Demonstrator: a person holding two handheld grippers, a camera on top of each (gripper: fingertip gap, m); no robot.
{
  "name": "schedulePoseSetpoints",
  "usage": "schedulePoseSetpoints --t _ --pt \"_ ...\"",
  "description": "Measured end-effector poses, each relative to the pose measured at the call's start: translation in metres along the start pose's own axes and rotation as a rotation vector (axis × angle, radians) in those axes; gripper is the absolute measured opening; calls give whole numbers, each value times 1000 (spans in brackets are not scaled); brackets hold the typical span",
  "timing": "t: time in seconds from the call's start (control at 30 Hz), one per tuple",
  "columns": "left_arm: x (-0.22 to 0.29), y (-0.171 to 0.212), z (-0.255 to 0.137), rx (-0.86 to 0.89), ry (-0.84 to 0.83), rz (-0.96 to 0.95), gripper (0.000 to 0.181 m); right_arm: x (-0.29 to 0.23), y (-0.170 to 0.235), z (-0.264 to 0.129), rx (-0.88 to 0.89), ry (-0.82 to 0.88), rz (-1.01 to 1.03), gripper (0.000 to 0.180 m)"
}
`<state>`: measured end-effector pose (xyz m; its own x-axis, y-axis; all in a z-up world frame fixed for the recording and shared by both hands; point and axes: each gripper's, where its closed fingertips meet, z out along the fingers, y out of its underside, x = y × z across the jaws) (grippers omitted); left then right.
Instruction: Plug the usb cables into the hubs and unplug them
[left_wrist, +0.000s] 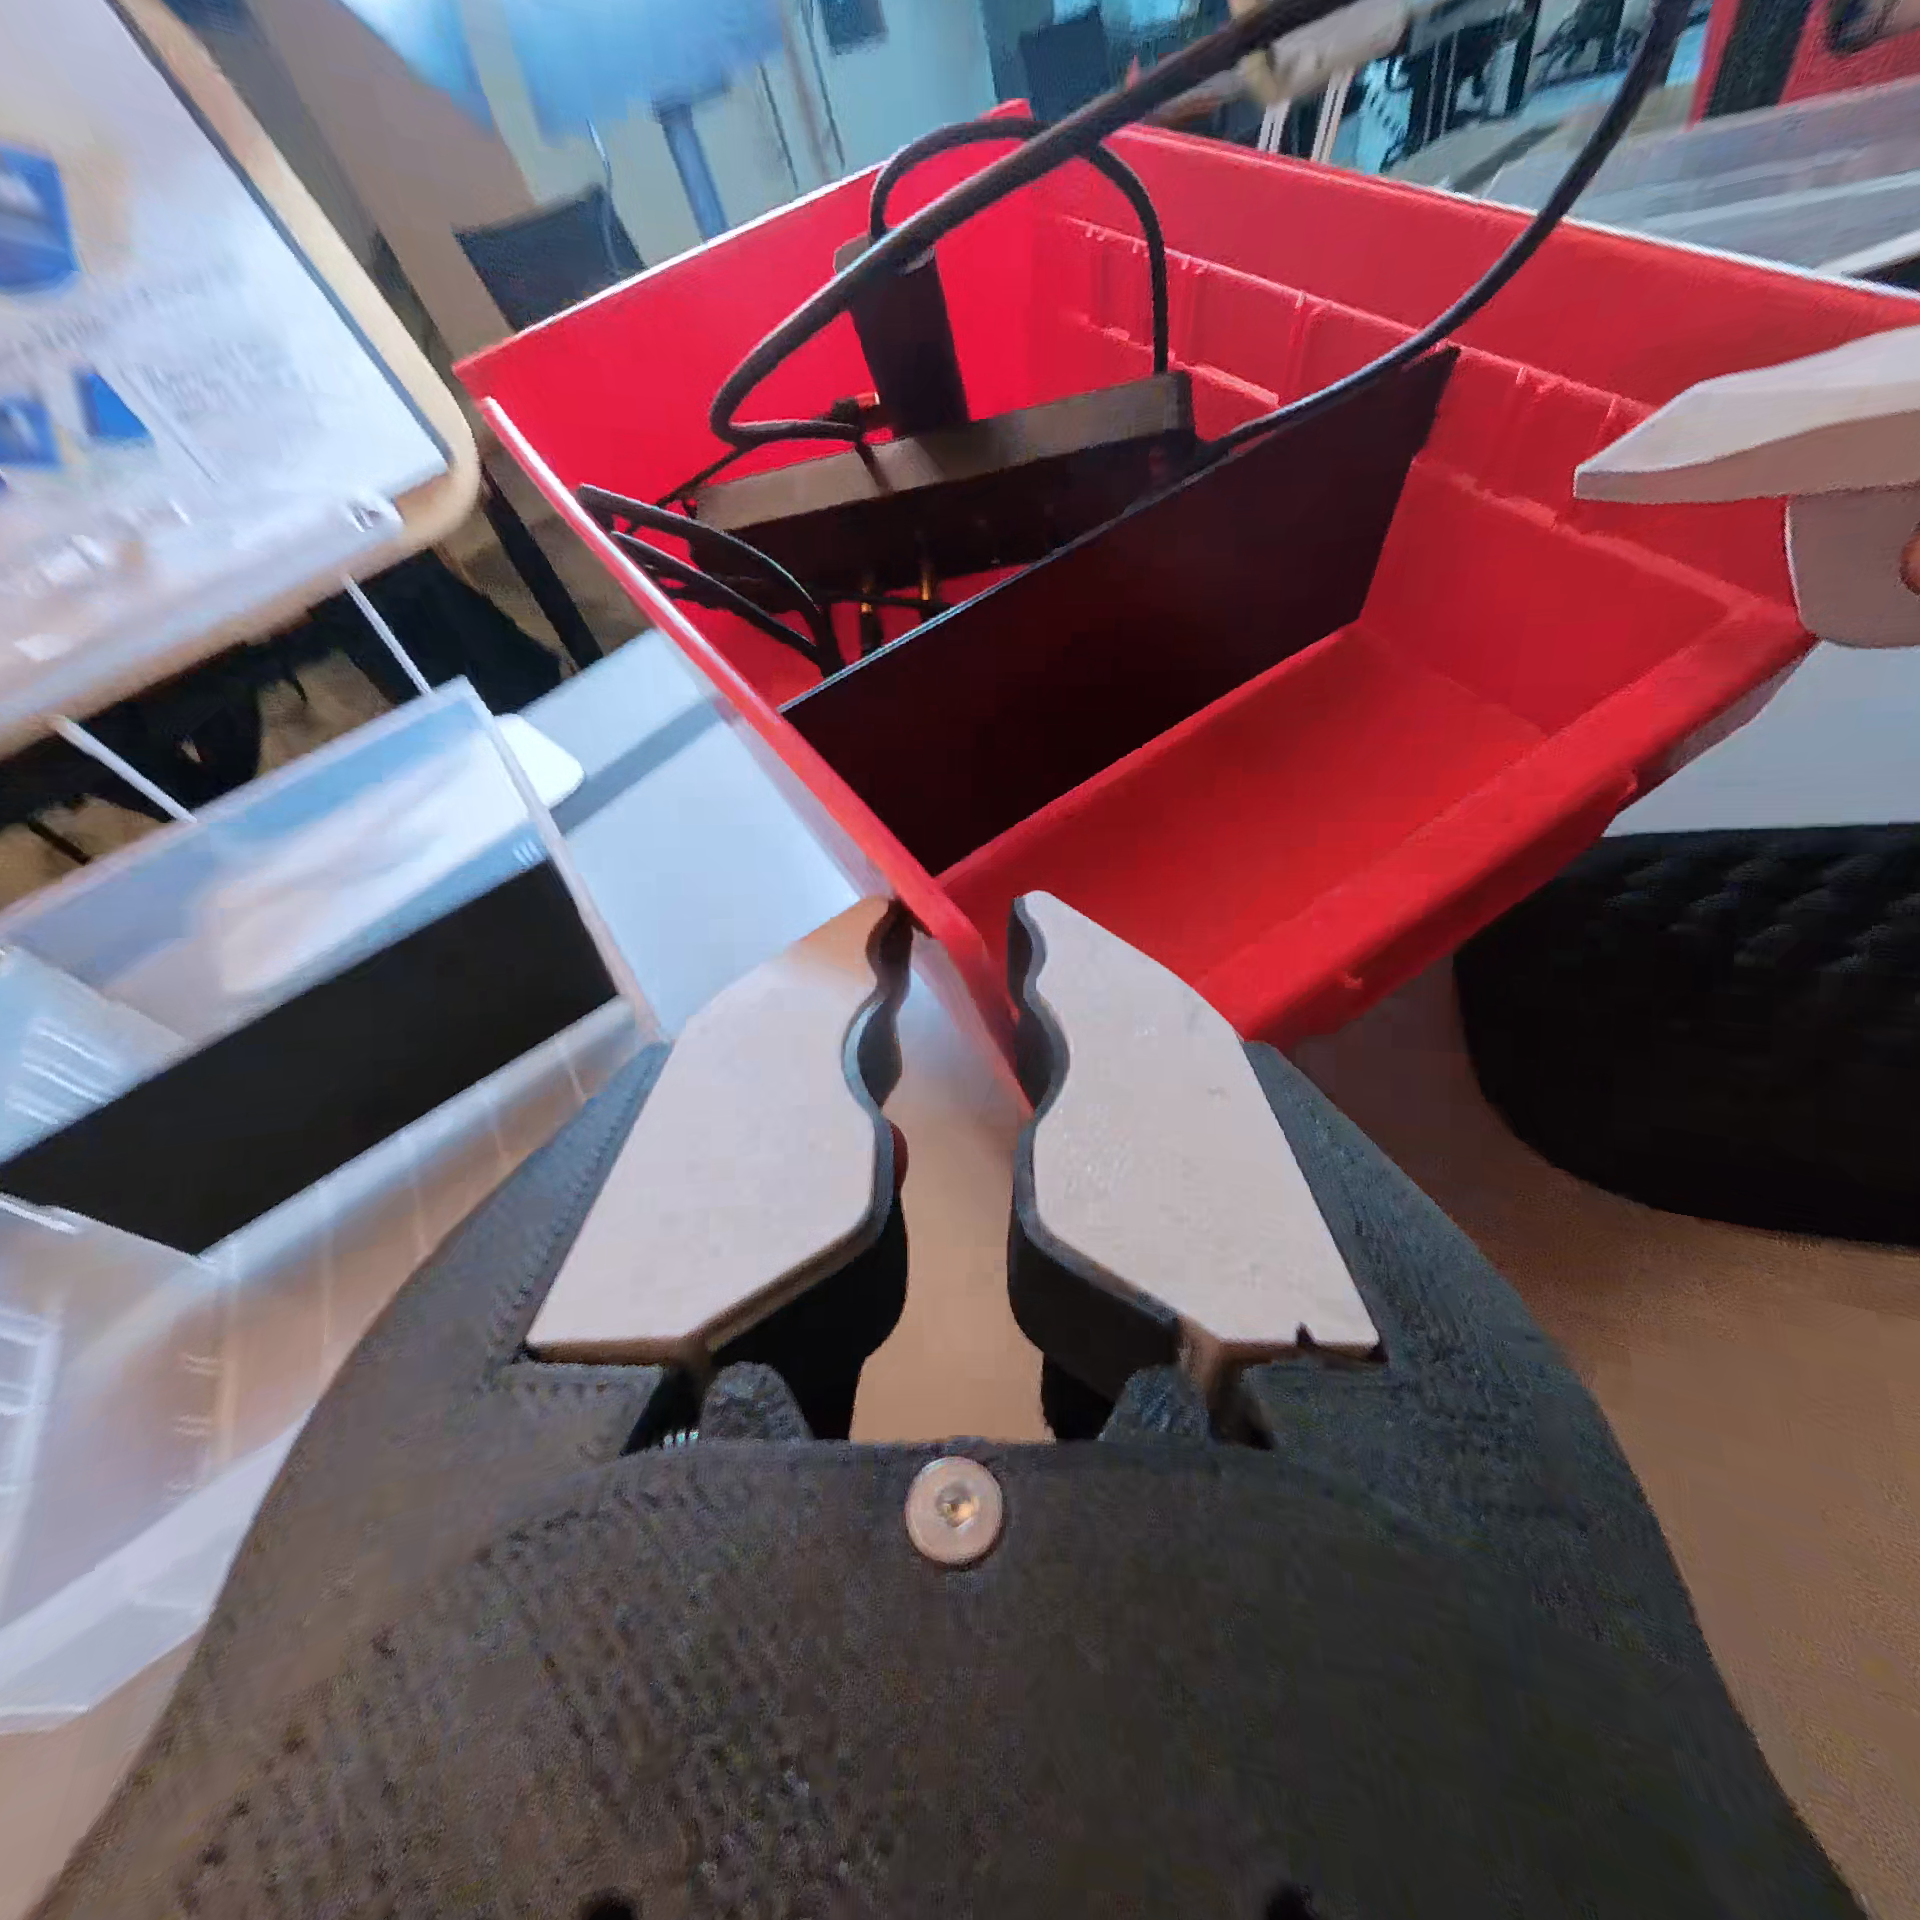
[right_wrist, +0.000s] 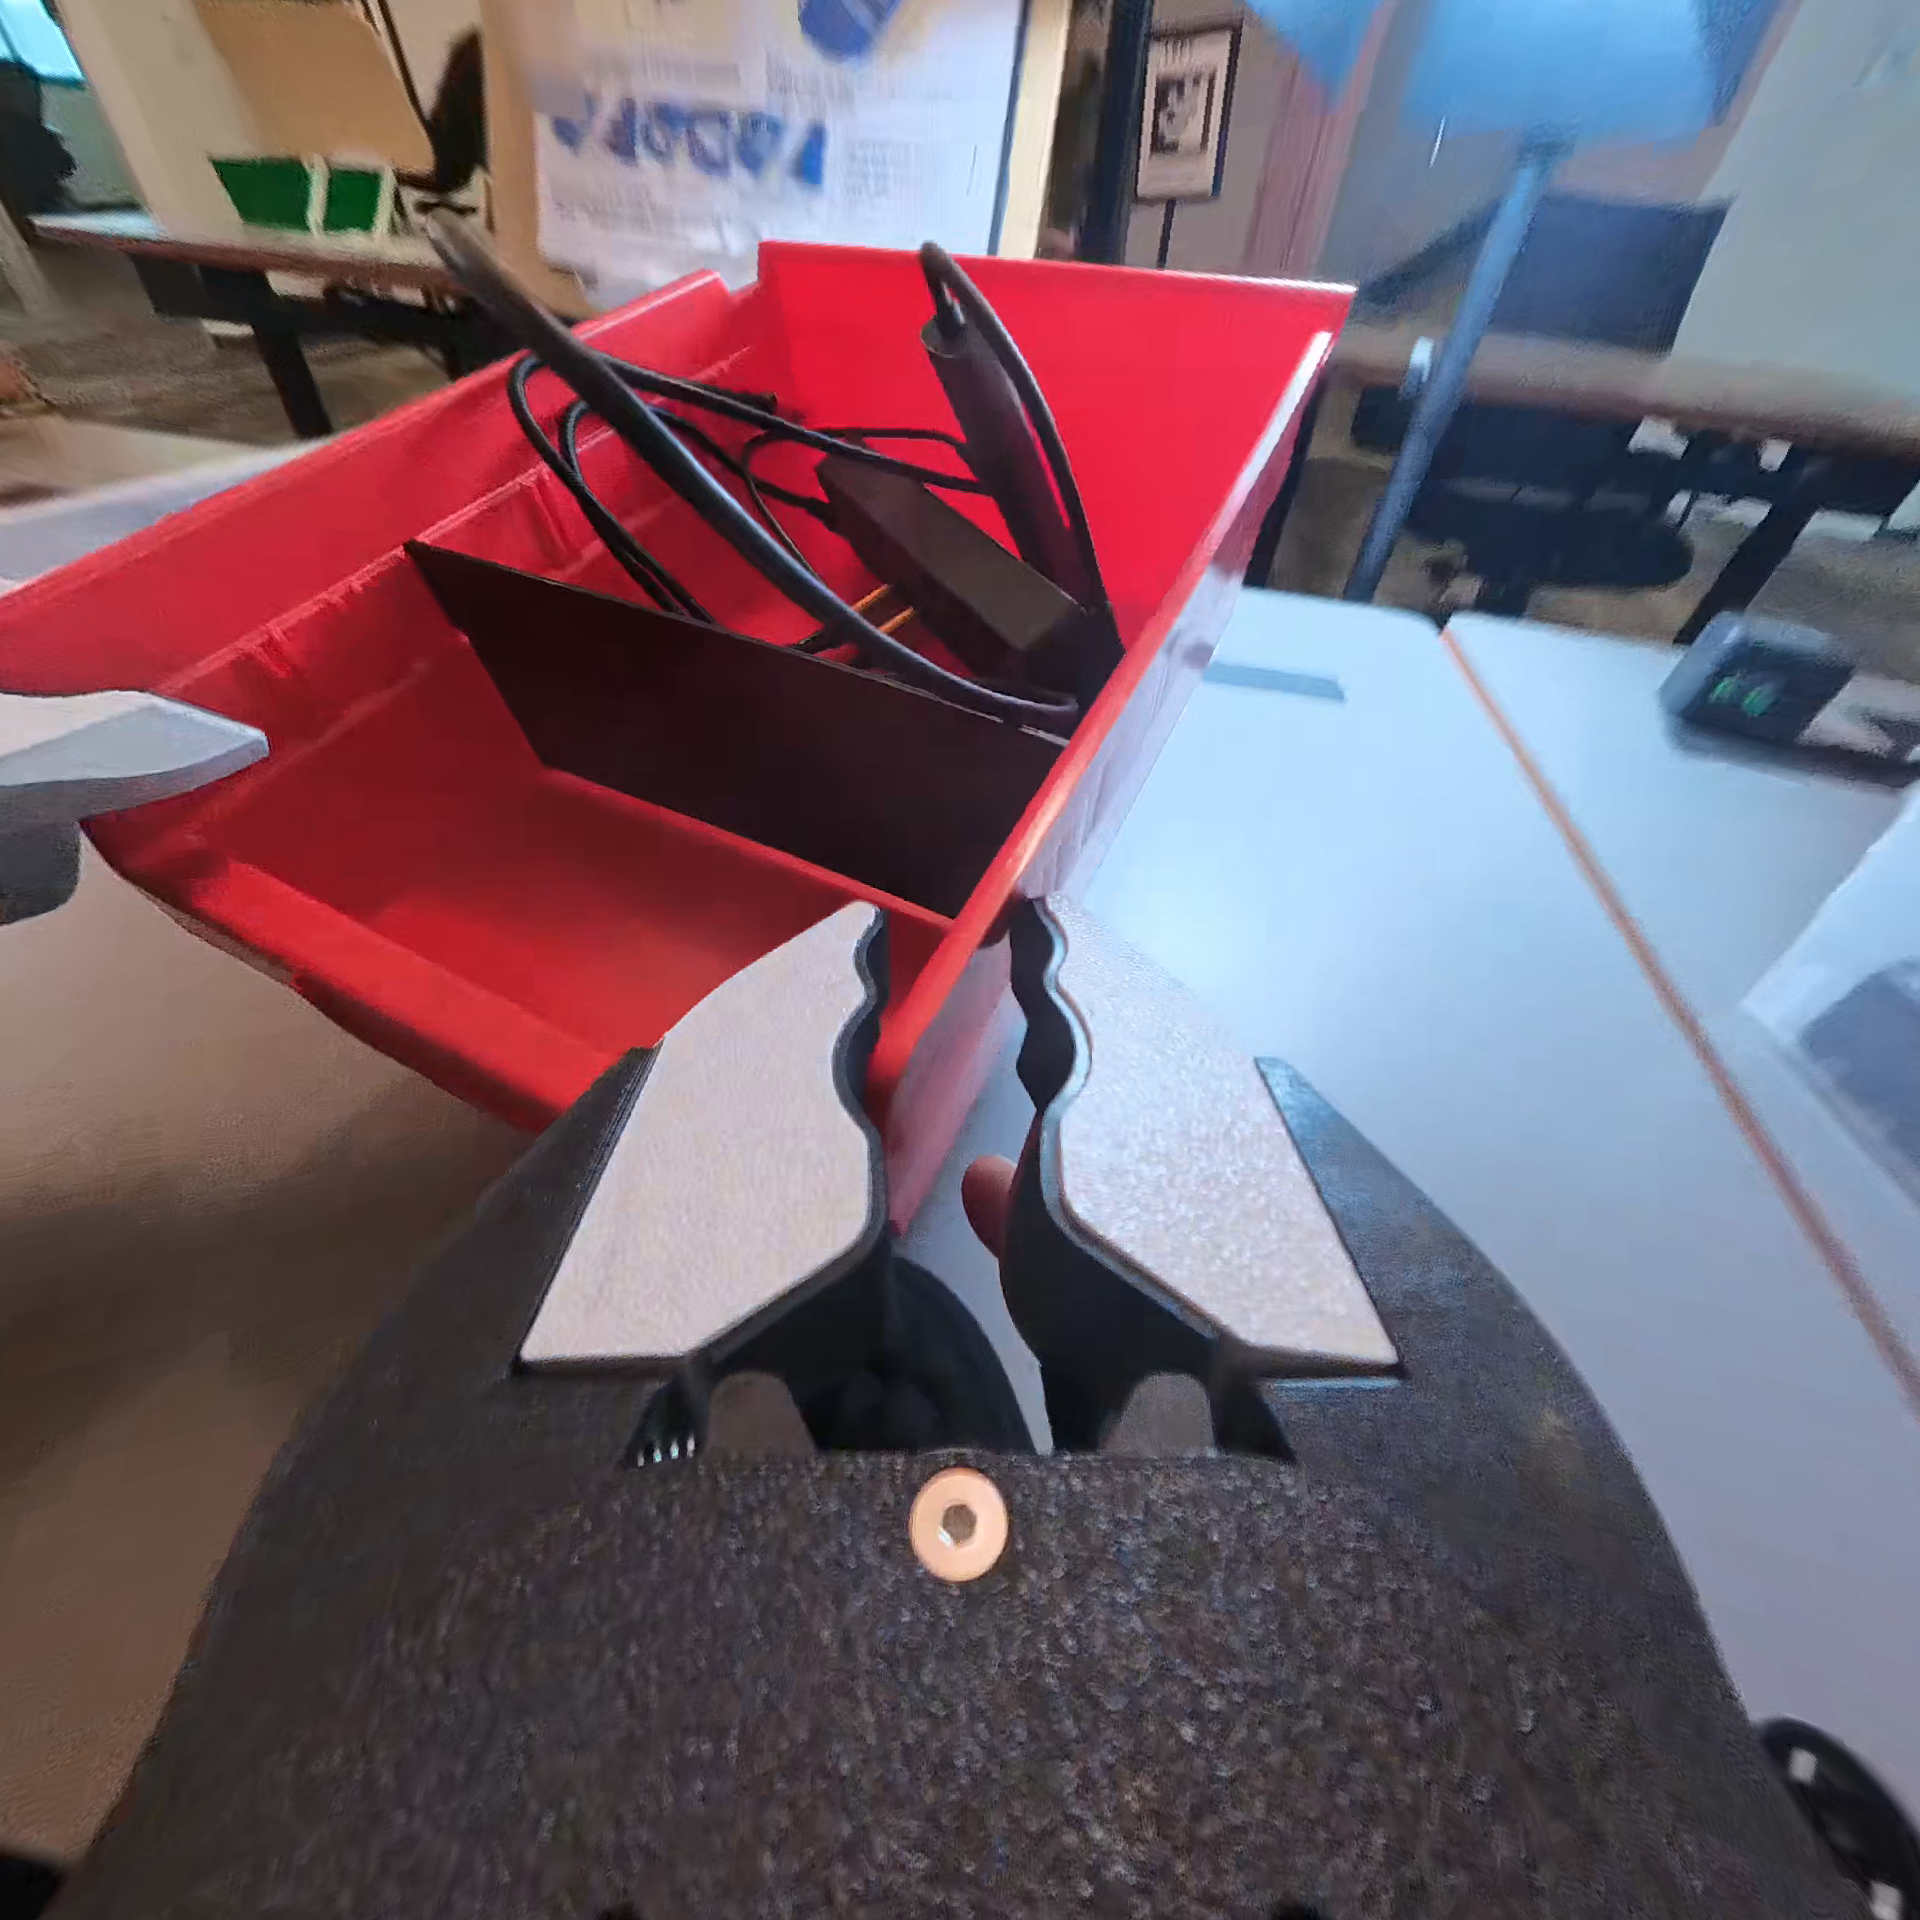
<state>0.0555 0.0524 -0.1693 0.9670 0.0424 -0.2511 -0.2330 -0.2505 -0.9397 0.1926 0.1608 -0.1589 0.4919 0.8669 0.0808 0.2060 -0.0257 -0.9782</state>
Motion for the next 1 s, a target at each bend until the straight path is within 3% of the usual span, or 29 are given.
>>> schedulePoseSetpoints --t 0.03,0.13,0.27,0.43,0.6,0.77,0.9,1.0 --pt "-2 -14 -12 22 -11 18 18 -4 -17 -9 27 -8 -21 22" --pt "-25 -45 -55 61 -98 50 18 -33 -66 -20 118 -74 -59 24" --pt "-83 -51 -126 37 -280 52 17 -107 -111 4 189 -246 -58 25" --pt "-168 -3 -228 -74 -532 -48 15 -244 -129 64 152 -512 -64 25" --pt "-230 63 -300 -139 -659 -154 15 -367 -97 119 19 -735 -22 26" --pt "-264 142 -300 -179 -575 -283 14 -415 -45 149 -103 -770 -31 32" --pt "-269 176 -263 -156 -567 -344 14 -399 -13 170 -141 -717 -24 33" --pt "-266 185 -230 -164 -521 -324 21 -378 4 179 -163 -628 -159 38"
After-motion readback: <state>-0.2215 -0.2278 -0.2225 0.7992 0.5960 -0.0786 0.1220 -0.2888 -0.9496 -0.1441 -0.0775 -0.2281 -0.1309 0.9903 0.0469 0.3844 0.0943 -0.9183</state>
